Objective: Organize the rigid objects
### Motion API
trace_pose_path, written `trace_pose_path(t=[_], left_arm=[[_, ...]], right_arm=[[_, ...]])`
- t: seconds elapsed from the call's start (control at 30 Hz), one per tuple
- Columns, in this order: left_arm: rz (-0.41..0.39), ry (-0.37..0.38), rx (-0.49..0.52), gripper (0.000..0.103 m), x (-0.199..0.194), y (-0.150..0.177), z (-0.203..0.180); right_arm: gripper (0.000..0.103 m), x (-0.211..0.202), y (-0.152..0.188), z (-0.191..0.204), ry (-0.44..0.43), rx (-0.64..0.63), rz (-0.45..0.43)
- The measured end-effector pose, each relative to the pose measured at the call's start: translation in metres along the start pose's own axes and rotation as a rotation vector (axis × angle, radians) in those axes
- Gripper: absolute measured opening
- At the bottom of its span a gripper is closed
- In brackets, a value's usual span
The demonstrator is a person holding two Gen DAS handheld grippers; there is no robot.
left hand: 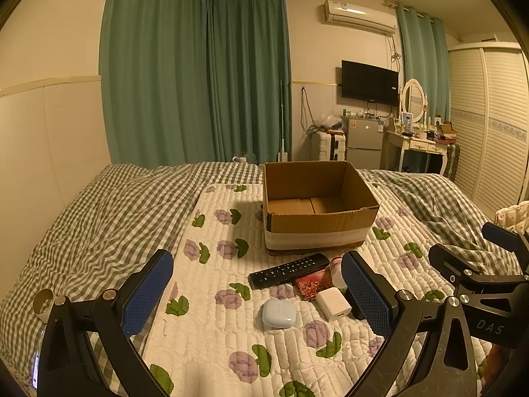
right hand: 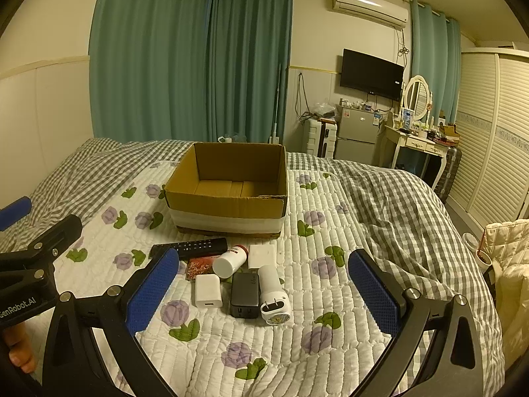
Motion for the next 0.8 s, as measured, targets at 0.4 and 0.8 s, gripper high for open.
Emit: trace_pose_path(t=[0.4,0.8], left_arm=[[0.000,-0.004,-0.004,0.103,-0.002,0.002,-0.001],[-0.011,-0.002,-0.006,0.103,-0.011,-0.008,-0.001]], right_arm=[[0.103,-0.001,0.001,-0.002,0.002,0.004,0.003],[0.103,-0.007,-0.006,-0.001,0.006,-0.013,0.016]])
Point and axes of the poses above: each gripper's, at about its wrist camera, not at the fingertips, and x roughly the way its jaws point, z to its left, y to its underside, the point moved 7 cm from there along x, roughly the way its jaws point, and after that the axes turned 1 degree about y, right-handed, at the moved point
